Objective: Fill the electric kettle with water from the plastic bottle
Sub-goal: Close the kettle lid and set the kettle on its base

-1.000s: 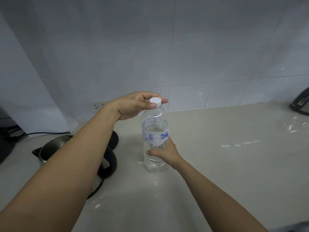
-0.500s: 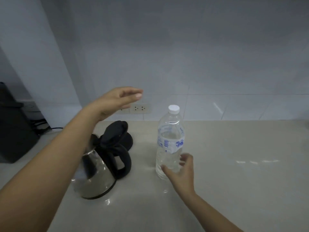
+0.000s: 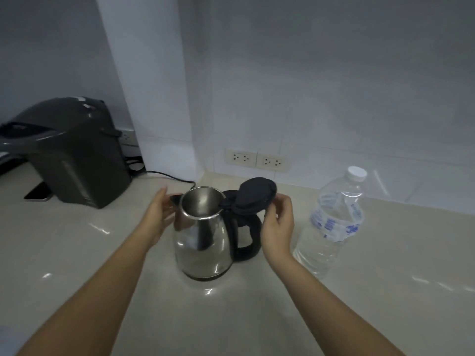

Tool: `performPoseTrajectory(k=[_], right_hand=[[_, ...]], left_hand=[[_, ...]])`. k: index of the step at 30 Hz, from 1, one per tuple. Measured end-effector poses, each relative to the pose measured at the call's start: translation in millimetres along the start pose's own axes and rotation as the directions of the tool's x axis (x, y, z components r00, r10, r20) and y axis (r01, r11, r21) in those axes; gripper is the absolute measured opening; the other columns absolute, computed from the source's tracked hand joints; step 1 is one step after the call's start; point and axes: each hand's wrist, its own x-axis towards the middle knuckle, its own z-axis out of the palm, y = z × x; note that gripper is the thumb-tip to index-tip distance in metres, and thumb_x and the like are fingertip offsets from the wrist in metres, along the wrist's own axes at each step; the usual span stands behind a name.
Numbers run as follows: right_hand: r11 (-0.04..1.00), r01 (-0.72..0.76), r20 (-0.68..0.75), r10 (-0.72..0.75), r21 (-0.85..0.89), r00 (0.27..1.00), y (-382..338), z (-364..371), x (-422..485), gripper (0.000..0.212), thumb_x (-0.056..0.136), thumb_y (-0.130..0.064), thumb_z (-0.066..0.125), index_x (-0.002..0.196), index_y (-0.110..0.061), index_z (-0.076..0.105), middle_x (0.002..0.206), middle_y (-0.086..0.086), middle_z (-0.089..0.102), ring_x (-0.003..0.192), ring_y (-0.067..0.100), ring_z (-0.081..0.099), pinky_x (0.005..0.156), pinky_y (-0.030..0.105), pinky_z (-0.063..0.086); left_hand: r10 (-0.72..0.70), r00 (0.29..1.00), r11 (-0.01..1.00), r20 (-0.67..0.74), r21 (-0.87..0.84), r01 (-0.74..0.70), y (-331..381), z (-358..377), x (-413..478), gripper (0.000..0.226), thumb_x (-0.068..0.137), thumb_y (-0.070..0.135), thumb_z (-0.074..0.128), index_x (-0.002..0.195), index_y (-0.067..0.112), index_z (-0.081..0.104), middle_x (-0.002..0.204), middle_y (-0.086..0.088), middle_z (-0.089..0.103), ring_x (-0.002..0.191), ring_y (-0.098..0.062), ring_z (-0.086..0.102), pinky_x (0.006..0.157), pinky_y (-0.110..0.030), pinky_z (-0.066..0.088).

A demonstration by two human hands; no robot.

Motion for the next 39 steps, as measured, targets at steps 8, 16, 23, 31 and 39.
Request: performPoseTrajectory(k=[8,16,23,31,39], right_hand=[[0.949,-0.226,0.010,0.230,0.217,0.973,-14,33,11,0.021,0.096,-0.022,0.043,0.080,-0.013,0.052,0.081,0.006,0.051,0.078,0.017,0.047,0.074,0.034,0.041],[0.897,-0.441,0.259,0.424,0.010,0.868,-46,46,12,0.041,0.089,-0.048,0.045,0.090,-0.015,0.069,0.095,0.009,0.075,0.087,0.028,0.070,0.088,0.043,0.053],[0.892,-0.282,0.029,0.312,-0.353,0.950,-60,91,3,0.033,0.069,-0.049,0.070,0.081,-0.020,0.073,0.082,-0.004,0.073,0.084,0.015,0.068,0.086,0.043,0.057],[0.813,-0.192,-0.080,0.177,-0.550,0.981,-55,113,-7,0.036,0.076,-0.038,0.070,0.106,-0.020,0.072,0.097,-0.001,0.074,0.093,0.018,0.067,0.081,0.027,0.049],[0.713,-0.067,-0.056,0.038,-0.698,0.998,-46,123,-21,0.034,0.080,-0.037,0.063,0.111,-0.023,0.069,0.104,-0.001,0.074,0.099,0.023,0.064,0.084,0.031,0.049]], left_hand=[[-0.035,0.996,0.988,0.076,-0.148,0.046,-35,21,-2,0.070,0.092,0.063,0.019,0.105,0.012,0.066,0.103,-0.012,0.067,0.101,-0.019,0.062,0.084,-0.024,0.045],[-0.030,0.998,0.980,0.049,-0.194,0.039,-43,20,4,0.067,0.084,0.070,0.028,0.094,0.019,0.069,0.104,-0.009,0.071,0.104,-0.018,0.064,0.092,-0.031,0.043],[-0.060,0.997,0.980,0.048,-0.185,0.068,-48,19,9,0.072,0.077,0.073,0.030,0.101,0.019,0.070,0.105,-0.011,0.072,0.107,-0.023,0.064,0.102,-0.041,0.043],[-0.039,0.999,0.991,0.009,-0.129,0.040,-40,19,-1,0.054,0.092,0.059,0.024,0.090,0.025,0.066,0.100,-0.007,0.069,0.100,-0.022,0.062,0.087,-0.035,0.047],[-0.054,0.999,0.995,0.006,-0.079,0.054,-39,17,-1,0.056,0.091,0.059,0.024,0.087,0.021,0.064,0.106,-0.013,0.068,0.103,-0.027,0.061,0.098,-0.042,0.046]])
